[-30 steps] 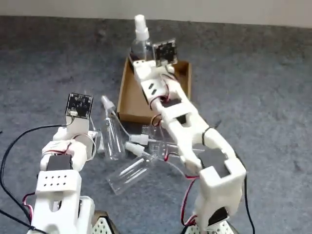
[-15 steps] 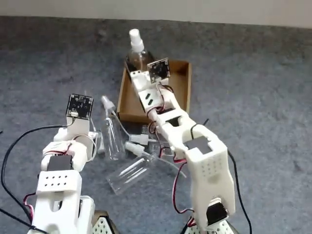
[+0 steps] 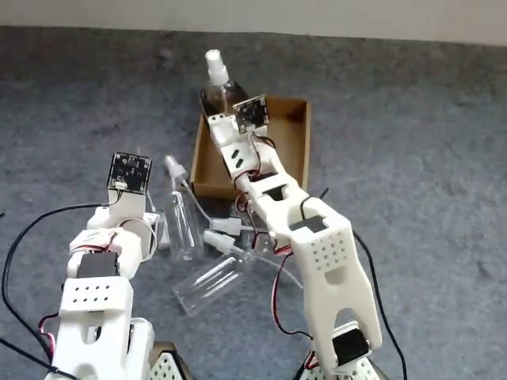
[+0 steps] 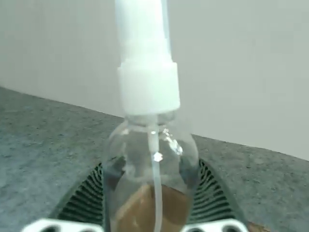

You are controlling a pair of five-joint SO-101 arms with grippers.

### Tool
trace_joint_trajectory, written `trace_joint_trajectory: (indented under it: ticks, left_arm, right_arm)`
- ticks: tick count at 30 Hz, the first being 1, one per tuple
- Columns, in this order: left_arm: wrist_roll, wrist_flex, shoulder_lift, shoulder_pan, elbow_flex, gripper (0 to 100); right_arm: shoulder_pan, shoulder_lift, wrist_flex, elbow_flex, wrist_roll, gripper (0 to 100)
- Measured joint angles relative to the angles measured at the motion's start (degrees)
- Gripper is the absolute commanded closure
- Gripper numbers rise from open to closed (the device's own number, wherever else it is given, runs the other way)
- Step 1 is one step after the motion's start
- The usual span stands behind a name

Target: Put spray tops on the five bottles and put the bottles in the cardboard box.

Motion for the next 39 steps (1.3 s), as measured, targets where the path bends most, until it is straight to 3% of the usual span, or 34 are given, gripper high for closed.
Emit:
trace_joint_trajectory:
  ticks: [16, 24, 36, 39]
  left_arm:
    - [0.00, 0.00, 0.00, 0.00, 0.70, 85]
    - [0.00, 0.00, 0.00, 0.00, 0.70, 85]
    - [0.00, 0.00, 0.00, 0.00, 0.70, 85]
    - [0.00, 0.00, 0.00, 0.00, 0.70, 85]
  right_arm:
    - [0.00, 0.09, 3.08, -0.09, 0.00, 98.8]
    - [0.00, 0.09, 3.08, -0.09, 0.09, 80.6]
    - [0.00, 0.09, 3.08, -0.09, 0.09, 79.9]
    - [0.00, 0.09, 3.08, -0.09, 0.09, 75.9]
